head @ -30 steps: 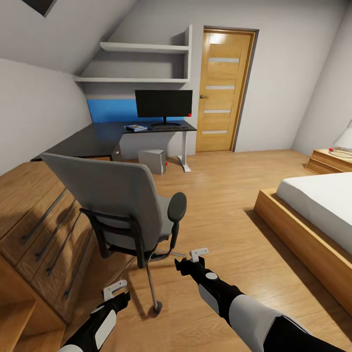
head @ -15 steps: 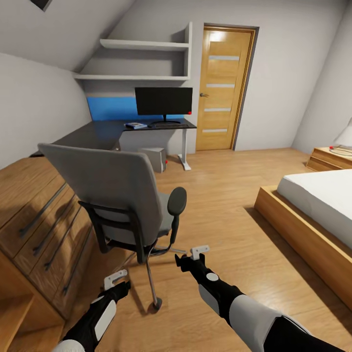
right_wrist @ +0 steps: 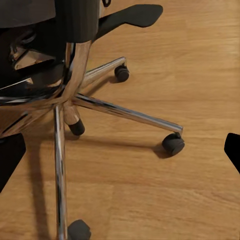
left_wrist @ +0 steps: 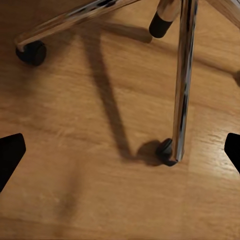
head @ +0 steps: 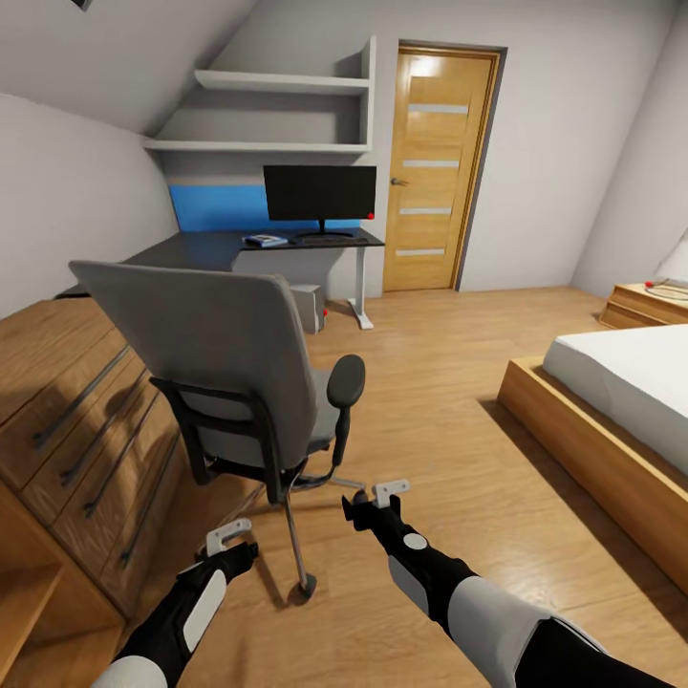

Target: In the bedroom, organize the workspace by keeping the computer under the desk, ensuring the monitor is on the desk, placing the keyboard on the desk next to the monitor, placing the mouse on the desk next to the keyboard, moving the folder from the swivel chair onto the desk next to the mouse, stacking the notebook on top of the folder with the pen on top of the notebook, and positioning the swivel chair next to the desk.

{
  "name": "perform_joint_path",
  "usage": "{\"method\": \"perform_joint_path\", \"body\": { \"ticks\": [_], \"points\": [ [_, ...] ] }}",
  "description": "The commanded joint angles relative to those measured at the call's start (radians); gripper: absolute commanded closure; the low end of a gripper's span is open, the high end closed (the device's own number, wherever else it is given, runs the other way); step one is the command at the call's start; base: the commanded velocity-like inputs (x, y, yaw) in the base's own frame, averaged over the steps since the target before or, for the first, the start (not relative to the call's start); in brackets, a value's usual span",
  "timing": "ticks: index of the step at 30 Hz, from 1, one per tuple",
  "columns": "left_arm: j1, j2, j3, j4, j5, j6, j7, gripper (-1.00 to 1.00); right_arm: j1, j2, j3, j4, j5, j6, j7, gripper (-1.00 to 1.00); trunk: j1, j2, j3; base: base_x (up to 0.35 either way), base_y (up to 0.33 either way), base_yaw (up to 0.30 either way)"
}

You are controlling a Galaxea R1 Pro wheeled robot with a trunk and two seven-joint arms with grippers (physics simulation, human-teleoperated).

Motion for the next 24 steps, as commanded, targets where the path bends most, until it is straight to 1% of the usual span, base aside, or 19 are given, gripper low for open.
{"method": "perform_joint_path", "body": {
  "ticks": [1,4,9,18,20,24],
  "points": [
    [0.0,0.004,0.003,-0.004,0.011,0.005,0.004,-1.0,-0.001,0.0,0.008,0.001,-0.01,-0.005,0.001,-1.0,0.004,-0.008,-0.004,0.0,0.0,0.0],
    [0.0,0.016,0.006,-0.007,0.012,0.007,0.005,-1.0,-0.001,0.0,0.008,0.001,-0.01,-0.005,0.001,-1.0,0.015,-0.029,-0.014,0.0,0.0,0.0],
    [0.0,0.025,0.007,-0.014,0.013,0.008,0.004,-1.0,-0.001,0.0,0.008,0.001,-0.01,-0.005,0.002,-1.0,0.034,-0.064,-0.029,0.0,0.0,0.0],
    [0.0,0.025,0.008,-0.048,0.013,0.007,0.003,-1.0,-0.001,0.002,0.01,-0.006,-0.009,-0.006,0.002,-1.0,0.069,-0.127,-0.057,0.0,0.0,0.0],
    [-0.001,0.023,0.008,-0.067,0.013,0.007,0.004,-1.0,-0.001,0.002,0.012,-0.019,-0.008,-0.005,0.001,-1.0,0.077,-0.141,-0.064,0.0,0.0,0.0],
    [-0.004,0.022,0.007,-0.126,0.013,0.013,0.006,-1.0,-0.001,0.001,0.009,-0.048,-0.008,0.006,-0.002,-1.0,0.078,-0.142,-0.079,0.0,0.0,0.0]
  ]
}}
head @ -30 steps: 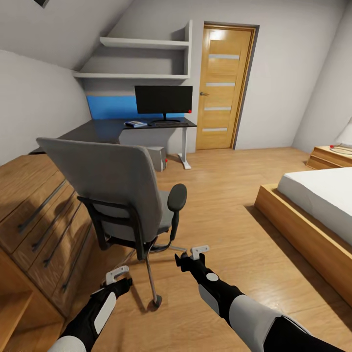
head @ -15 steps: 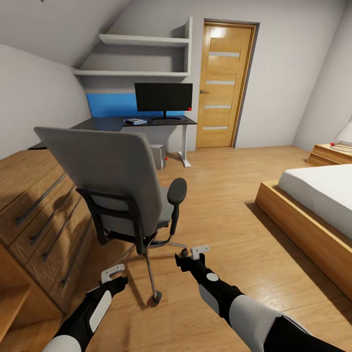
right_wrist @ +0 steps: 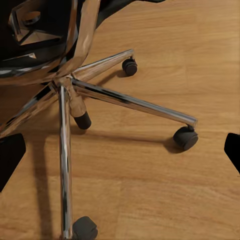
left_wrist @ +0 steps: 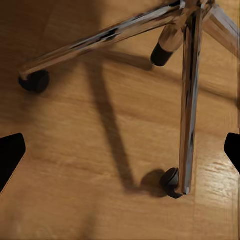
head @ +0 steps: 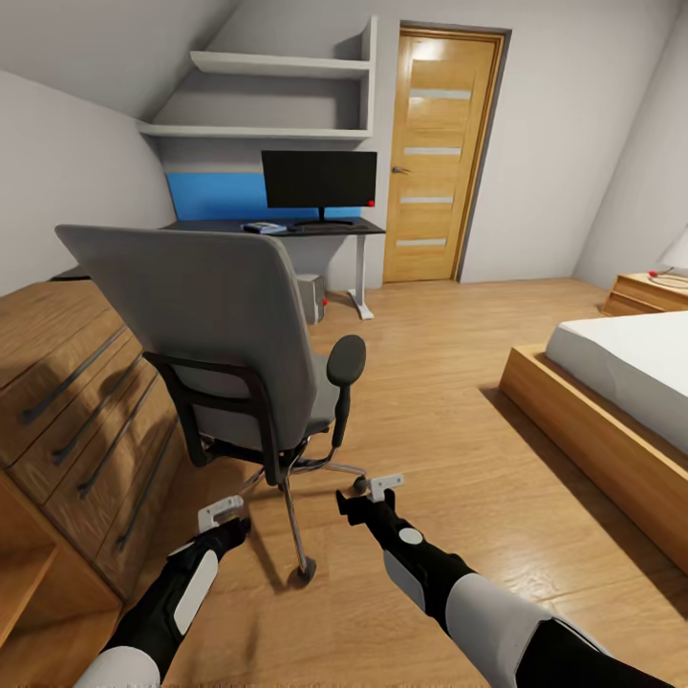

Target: In the bedroom, organize the workspace by keeping the computer under the desk, ensuring the monitor is on the desk, placing the keyboard on the desk next to the monitor, placing the mouse on the desk next to the keyboard, moving the folder from the swivel chair onto the desk next to the mouse, stacking the notebook on top of the folder with the pen on top of the notebook, and positioning the swivel chair next to the desk.

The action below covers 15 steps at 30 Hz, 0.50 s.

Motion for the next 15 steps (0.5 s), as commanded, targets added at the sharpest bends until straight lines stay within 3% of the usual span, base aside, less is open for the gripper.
{"method": "perform_joint_path", "body": {
  "ticks": [1,7,15],
  "points": [
    [-0.001,-0.001,0.002,-0.013,0.011,0.007,0.005,-1.0,-0.001,0.0,0.007,-0.005,-0.01,0.001,0.0,-1.0,0.0,-0.001,-0.005,0.0,0.0,0.0],
    [-0.034,-0.002,0.002,-0.048,0.011,0.032,0.006,-1.0,-0.006,-0.001,0.002,-0.056,-0.01,0.088,-0.007,-1.0,0.003,-0.002,-0.028,0.0,0.0,0.0],
    [-0.075,-0.004,0.005,-0.007,0.013,0.063,-0.002,-1.0,-0.023,-0.001,-0.002,-0.081,-0.013,0.169,-0.018,-1.0,0.006,-0.004,-0.055,0.0,0.0,0.0]
  ]
}}
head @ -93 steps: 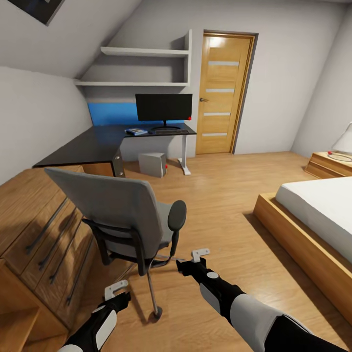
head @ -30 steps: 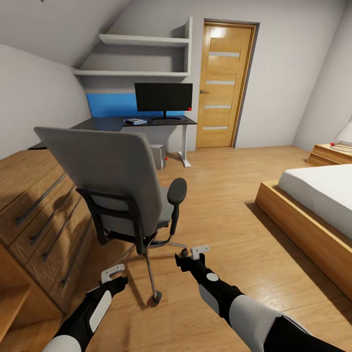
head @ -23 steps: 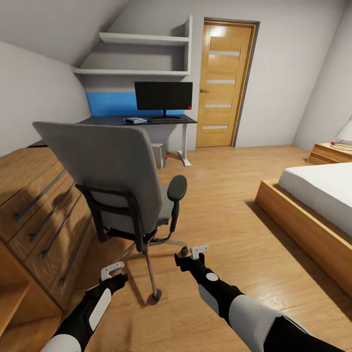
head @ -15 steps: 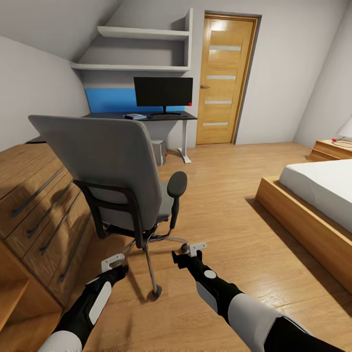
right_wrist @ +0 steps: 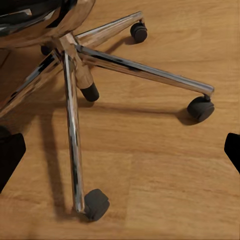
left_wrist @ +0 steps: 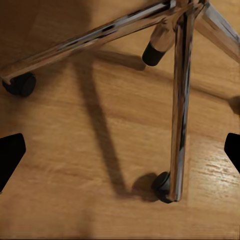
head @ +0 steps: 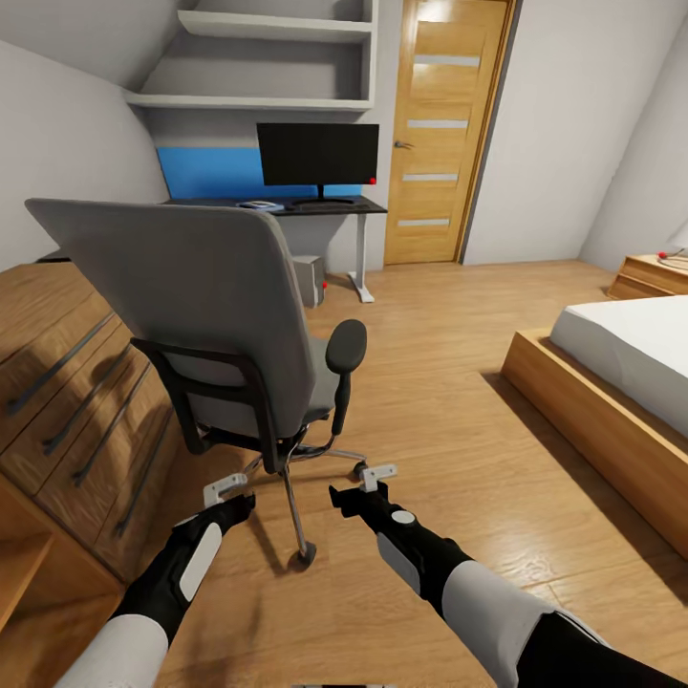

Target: In the bedroom, organize the workspace by keeping the computer under the desk, ensuring the monitor is on the desk, placing the keyboard on the desk next to the monitor, placing the mouse on the desk next to the keyboard, moving the folder from the swivel chair onto the desk next to the mouse, stacking the notebook on top of the folder with the pen on top of the notebook, and positioning the swivel chair next to the desk.

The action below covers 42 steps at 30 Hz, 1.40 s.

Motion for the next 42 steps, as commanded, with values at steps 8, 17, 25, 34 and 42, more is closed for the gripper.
{"method": "perform_joint_path", "body": {
  "ticks": [8,17,25,34,42],
  "points": [
    [-0.004,0.004,0.029,0.077,0.009,-0.115,0.001,-1.0,-0.004,-0.005,0.012,0.005,-0.008,-0.043,0.005,-1.0,0.0,0.0,-0.001,0.0,0.0,0.0],
    [-0.005,0.005,0.035,0.122,0.007,-0.145,0.001,-1.0,-0.003,-0.006,0.013,0.006,-0.008,-0.082,0.002,-1.0,0.0,0.0,-0.001,0.0,0.0,0.0],
    [-0.005,0.008,0.036,0.127,0.007,-0.146,0.001,-1.0,-0.003,-0.009,0.011,0.006,-0.009,-0.093,0.003,-1.0,0.0,0.0,-0.001,0.181,0.0,0.0],
    [-0.005,0.012,0.036,0.128,0.007,-0.147,0.001,-1.0,-0.002,-0.01,0.01,0.007,-0.008,-0.095,0.003,-1.0,0.0,0.0,-0.001,0.053,0.0,0.0],
    [-0.005,0.013,0.036,0.129,0.007,-0.147,0.001,-1.0,-0.002,-0.019,0.01,0.008,-0.009,-0.114,0.005,-1.0,0.0,0.0,-0.001,0.229,0.0,0.0]
  ]
}}
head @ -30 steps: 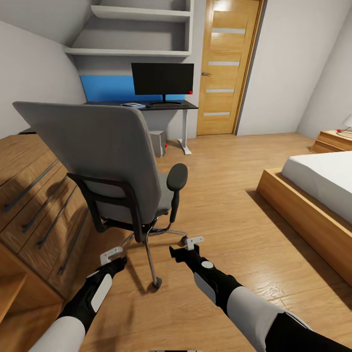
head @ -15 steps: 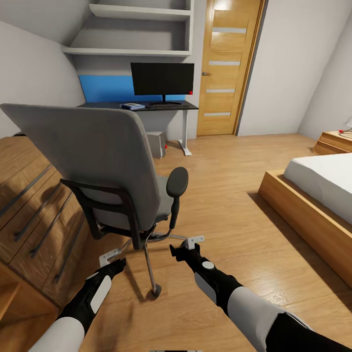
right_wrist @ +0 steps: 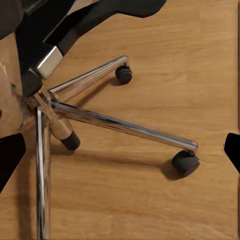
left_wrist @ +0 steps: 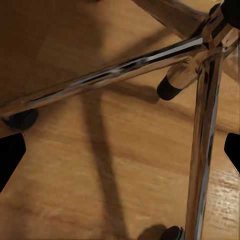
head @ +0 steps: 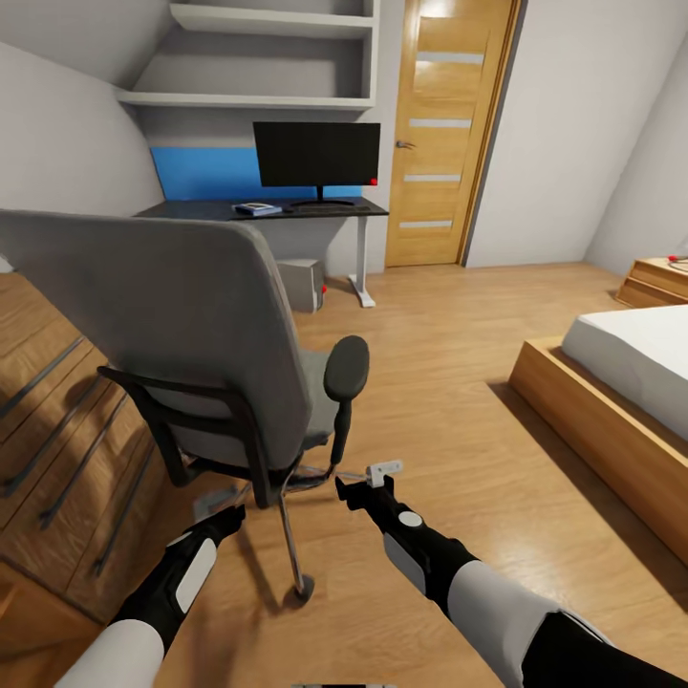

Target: In the bedroom, organize the workspace by keeping the computer under the desk, ensuring the monitor is on the desk, placing the keyboard on the desk next to the monitor, placing the mouse on the desk next to the keyboard, moving the folder from the swivel chair onto the desk next to the mouse, stacking the notebook on top of the folder with the pen on top of the notebook, and positioning the swivel chair next to the desk.

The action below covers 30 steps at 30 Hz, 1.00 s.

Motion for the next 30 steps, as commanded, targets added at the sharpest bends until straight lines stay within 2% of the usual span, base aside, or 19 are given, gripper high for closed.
{"method": "perform_joint_path", "body": {
  "ticks": [1,12,30],
  "points": [
    [0.0,0.0,0.0,-0.002,0.01,0.005,0.004,-1.0,-0.002,-0.001,0.007,0.0,-0.008,-0.006,0.001,-1.0,0.0,0.0,-0.001,0.244,0.0,0.0],
    [0.0,0.0,0.0,-0.003,0.01,0.003,0.006,-1.0,-0.002,-0.004,0.009,0.0,-0.009,-0.012,0.001,-1.0,0.0,0.0,-0.001,0.168,-0.037,0.0],
    [0.0,-0.003,-0.001,-0.003,0.008,0.003,0.003,-1.0,-0.001,-0.006,0.008,0.0,-0.01,-0.012,0.001,-1.0,0.0,0.0,-0.001,0.18,-0.229,0.0]
  ]
}}
